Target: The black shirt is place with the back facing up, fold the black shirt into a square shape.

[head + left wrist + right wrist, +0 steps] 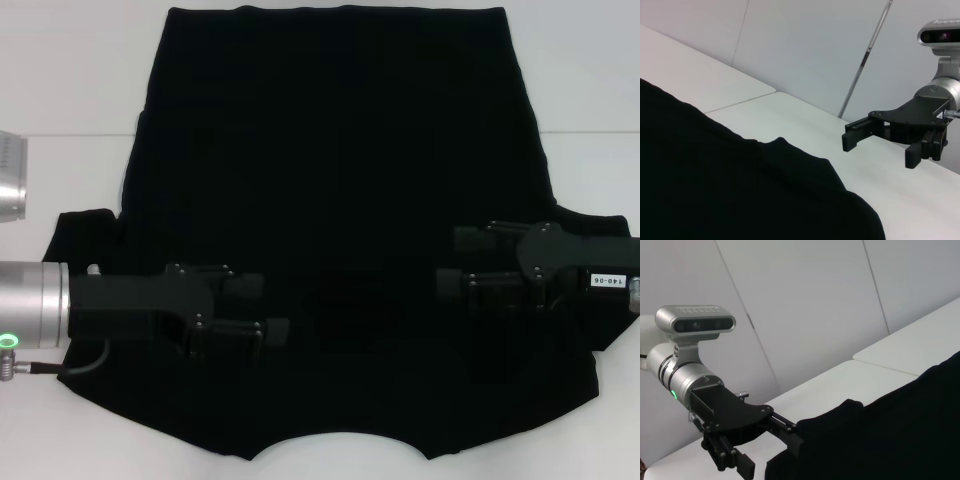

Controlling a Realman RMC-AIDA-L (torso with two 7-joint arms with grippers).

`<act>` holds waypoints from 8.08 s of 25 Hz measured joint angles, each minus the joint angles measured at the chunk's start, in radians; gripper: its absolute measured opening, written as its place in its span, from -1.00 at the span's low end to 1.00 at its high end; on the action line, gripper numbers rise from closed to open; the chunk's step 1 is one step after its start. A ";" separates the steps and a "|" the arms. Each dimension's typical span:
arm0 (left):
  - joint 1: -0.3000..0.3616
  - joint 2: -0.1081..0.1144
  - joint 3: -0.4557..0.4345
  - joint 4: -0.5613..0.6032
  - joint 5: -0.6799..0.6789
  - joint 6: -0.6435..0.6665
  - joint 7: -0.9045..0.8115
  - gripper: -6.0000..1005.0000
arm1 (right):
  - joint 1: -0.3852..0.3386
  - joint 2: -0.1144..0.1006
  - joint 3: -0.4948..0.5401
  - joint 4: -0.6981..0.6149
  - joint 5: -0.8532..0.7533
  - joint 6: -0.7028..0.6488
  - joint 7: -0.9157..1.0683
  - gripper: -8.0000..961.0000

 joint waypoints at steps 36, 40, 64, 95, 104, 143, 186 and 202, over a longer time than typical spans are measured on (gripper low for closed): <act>-0.013 0.082 -0.328 0.095 0.423 -0.174 -0.757 0.62 | 0.037 -0.009 0.007 -0.001 0.005 0.020 0.008 0.90; -0.029 0.087 -0.325 0.086 0.474 -0.225 -0.795 0.62 | 0.036 -0.011 0.012 -0.003 0.006 0.020 0.010 0.90; -0.057 0.093 -0.314 0.016 0.567 -0.340 -0.848 0.62 | 0.038 -0.020 0.037 -0.009 0.006 0.021 0.025 0.90; -0.101 0.094 -0.276 -0.051 0.563 -0.538 -0.828 0.00 | 0.035 -0.020 0.062 -0.008 0.006 0.023 0.026 0.90; -0.101 0.090 -0.276 -0.063 0.560 -0.563 -0.822 -0.84 | 0.031 -0.017 0.066 -0.005 0.007 0.029 0.019 0.90; -0.126 0.095 -0.284 -0.072 0.421 -0.720 -0.732 -0.94 | 0.026 -0.005 0.078 0.000 0.009 0.037 0.015 0.90; -0.067 -0.026 -0.082 -0.193 -0.120 -0.028 0.298 0.83 | -0.023 -0.198 0.104 -0.003 -0.303 0.080 0.775 0.89; -0.067 -0.034 -0.006 -0.195 -0.110 -0.105 0.336 0.89 | -0.082 -0.215 0.103 0.035 -0.345 0.208 0.864 0.89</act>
